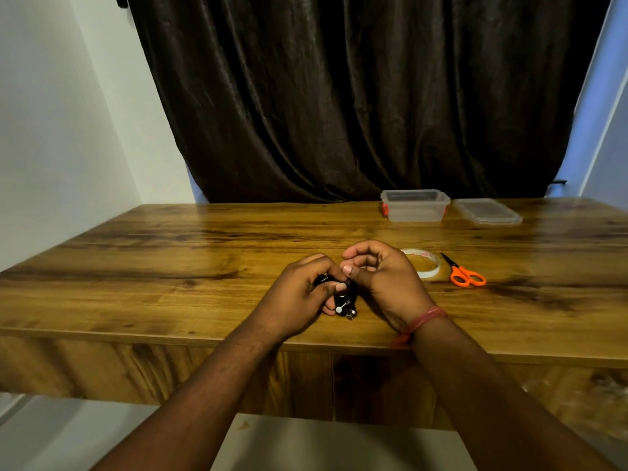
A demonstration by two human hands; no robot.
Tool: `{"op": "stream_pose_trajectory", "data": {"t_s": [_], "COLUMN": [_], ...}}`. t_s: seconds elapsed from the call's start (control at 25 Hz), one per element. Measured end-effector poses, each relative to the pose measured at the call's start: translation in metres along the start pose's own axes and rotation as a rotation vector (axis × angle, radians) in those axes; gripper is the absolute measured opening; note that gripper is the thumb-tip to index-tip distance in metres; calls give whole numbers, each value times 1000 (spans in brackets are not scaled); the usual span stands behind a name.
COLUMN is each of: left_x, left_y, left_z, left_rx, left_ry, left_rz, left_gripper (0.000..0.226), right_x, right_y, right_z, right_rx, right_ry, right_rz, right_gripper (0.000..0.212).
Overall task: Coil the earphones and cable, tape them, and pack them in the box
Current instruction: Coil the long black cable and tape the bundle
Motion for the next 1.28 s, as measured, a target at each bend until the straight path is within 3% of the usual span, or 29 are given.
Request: {"op": "stream_pose_trajectory", "data": {"t_s": [0.24, 0.6, 0.92, 1.08, 1.28], "left_x": [-1, -10, -17, -19, -22], "left_y": [1, 1, -2, -3, -6], "left_z": [0, 5, 6, 8, 10], "left_rx": [3, 132, 128, 166, 153], "left_ry": [4, -241, -229, -250, -305], "left_rz": [67, -207, -442, -432, -517], "left_gripper": [2, 9, 11, 12, 14], "right_x": [0, 0, -6, -7, -6], "right_y": [-2, 11, 11, 14, 19], "right_z": [1, -1, -7, -10, -12], "right_rx": [21, 121, 134, 83, 29], "right_ry": [11, -334, -397, -498, -593], "right_rz": [129, -388, -398, -547, -700], "right_gripper": [30, 38, 38, 35, 47]}}
Point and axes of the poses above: each hand's wrist, its own z-axis towards the middle knuckle, its own y-axis out of the palm, x = y × z, the point moved 1 cm from there along z, towards the middle knuckle, and after that the axes turned 3 degrees about -z, right-handed, at the moved point
